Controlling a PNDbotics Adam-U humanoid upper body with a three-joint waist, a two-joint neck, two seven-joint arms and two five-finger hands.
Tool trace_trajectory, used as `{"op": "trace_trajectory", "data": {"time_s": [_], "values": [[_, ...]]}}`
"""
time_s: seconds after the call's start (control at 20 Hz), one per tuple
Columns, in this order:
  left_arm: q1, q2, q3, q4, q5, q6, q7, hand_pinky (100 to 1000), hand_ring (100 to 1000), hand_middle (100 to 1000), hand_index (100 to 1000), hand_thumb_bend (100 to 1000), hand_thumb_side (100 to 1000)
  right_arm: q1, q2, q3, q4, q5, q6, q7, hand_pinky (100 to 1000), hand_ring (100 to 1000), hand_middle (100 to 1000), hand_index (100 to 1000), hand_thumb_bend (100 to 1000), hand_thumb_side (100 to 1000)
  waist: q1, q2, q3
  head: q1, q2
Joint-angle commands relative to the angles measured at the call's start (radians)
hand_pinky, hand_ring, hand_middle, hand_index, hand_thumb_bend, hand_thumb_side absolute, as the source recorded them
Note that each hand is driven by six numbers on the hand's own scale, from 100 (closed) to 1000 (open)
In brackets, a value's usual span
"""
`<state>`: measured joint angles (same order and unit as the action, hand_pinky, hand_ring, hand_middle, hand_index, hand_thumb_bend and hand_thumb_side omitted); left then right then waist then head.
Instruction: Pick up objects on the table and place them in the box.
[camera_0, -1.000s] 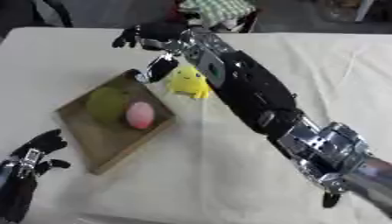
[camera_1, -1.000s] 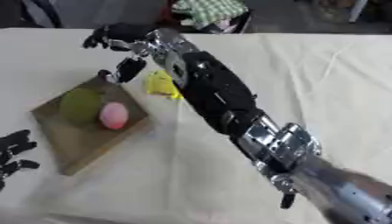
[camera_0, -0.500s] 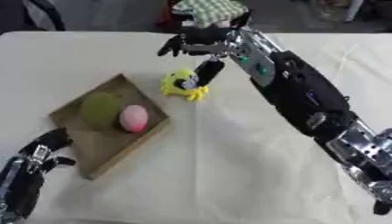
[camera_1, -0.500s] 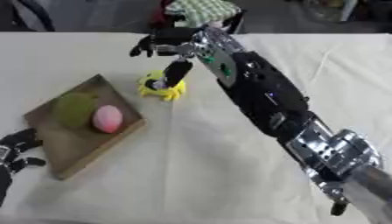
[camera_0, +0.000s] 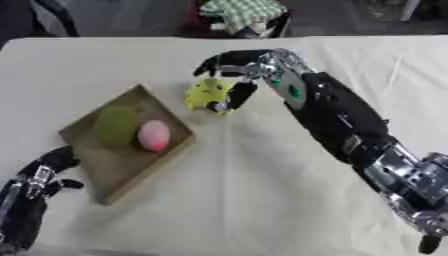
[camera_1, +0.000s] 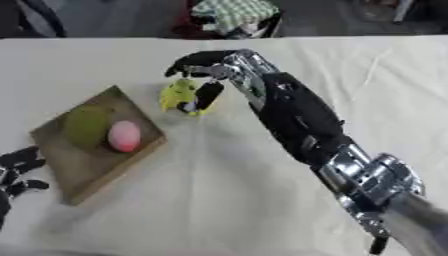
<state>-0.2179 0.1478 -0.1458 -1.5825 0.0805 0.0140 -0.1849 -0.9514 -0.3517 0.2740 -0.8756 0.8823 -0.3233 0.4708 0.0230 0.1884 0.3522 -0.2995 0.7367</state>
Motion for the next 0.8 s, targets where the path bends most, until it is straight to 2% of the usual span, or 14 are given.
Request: {"op": "trace_trajectory", "data": {"time_s": [0.05, 0.25, 0.3, 0.35, 0.45, 0.55, 0.65, 0.8], "values": [[-0.008, 0.013, 0.005, -0.021, 0.007, 0.001, 0.001, 589, 814, 837, 722, 100, 738, -0.027, 0.005, -0.021, 0.036, 0.058, 0.018, -0.054, 792, 878, 926, 977, 259, 408, 0.003, -0.013, 0.002, -0.003, -0.010], [-0.009, 0.011, 0.004, -0.022, 0.007, 0.001, 0.000, 589, 815, 837, 722, 100, 738, -0.022, 0.022, -0.032, 0.080, 0.133, 0.004, -0.101, 729, 805, 826, 922, 201, 332, 0.002, -0.012, 0.003, -0.003, -0.011], [-0.009, 0.011, 0.004, -0.023, 0.006, 0.001, 0.000, 589, 815, 837, 722, 100, 739, -0.021, 0.025, -0.036, 0.087, 0.151, -0.004, -0.109, 689, 730, 720, 854, 149, 263, 0.003, -0.012, 0.003, -0.003, -0.011], [-0.009, 0.011, 0.005, -0.024, 0.006, 0.001, 0.000, 589, 815, 837, 722, 100, 739, -0.020, 0.028, -0.040, 0.092, 0.167, -0.012, -0.120, 678, 702, 668, 822, 129, 236, 0.003, -0.012, 0.003, -0.002, -0.011], [-0.008, 0.011, 0.006, -0.024, 0.006, 0.001, 0.001, 590, 815, 836, 722, 100, 739, -0.023, 0.029, -0.050, 0.086, 0.183, -0.024, -0.150, 644, 615, 516, 682, 100, 147, 0.003, -0.013, 0.003, -0.002, -0.012], [-0.007, 0.011, 0.006, -0.023, 0.006, 0.002, 0.000, 590, 815, 836, 722, 100, 739, -0.033, 0.024, -0.058, 0.056, 0.172, -0.028, -0.184, 625, 578, 436, 597, 100, 108, 0.003, -0.013, 0.003, -0.002, -0.011], [-0.006, 0.011, 0.004, -0.023, 0.006, 0.002, -0.001, 590, 815, 837, 722, 100, 739, -0.045, 0.017, -0.056, 0.020, 0.148, -0.031, -0.218, 615, 556, 400, 558, 100, 100, 0.003, -0.014, 0.004, -0.003, -0.010], [-0.007, 0.012, 0.002, -0.023, 0.005, 0.002, -0.003, 590, 816, 837, 722, 100, 739, -0.073, 0.009, -0.045, -0.034, 0.101, -0.035, -0.255, 609, 551, 392, 552, 100, 111, 0.002, -0.015, 0.007, -0.004, -0.009]]}}
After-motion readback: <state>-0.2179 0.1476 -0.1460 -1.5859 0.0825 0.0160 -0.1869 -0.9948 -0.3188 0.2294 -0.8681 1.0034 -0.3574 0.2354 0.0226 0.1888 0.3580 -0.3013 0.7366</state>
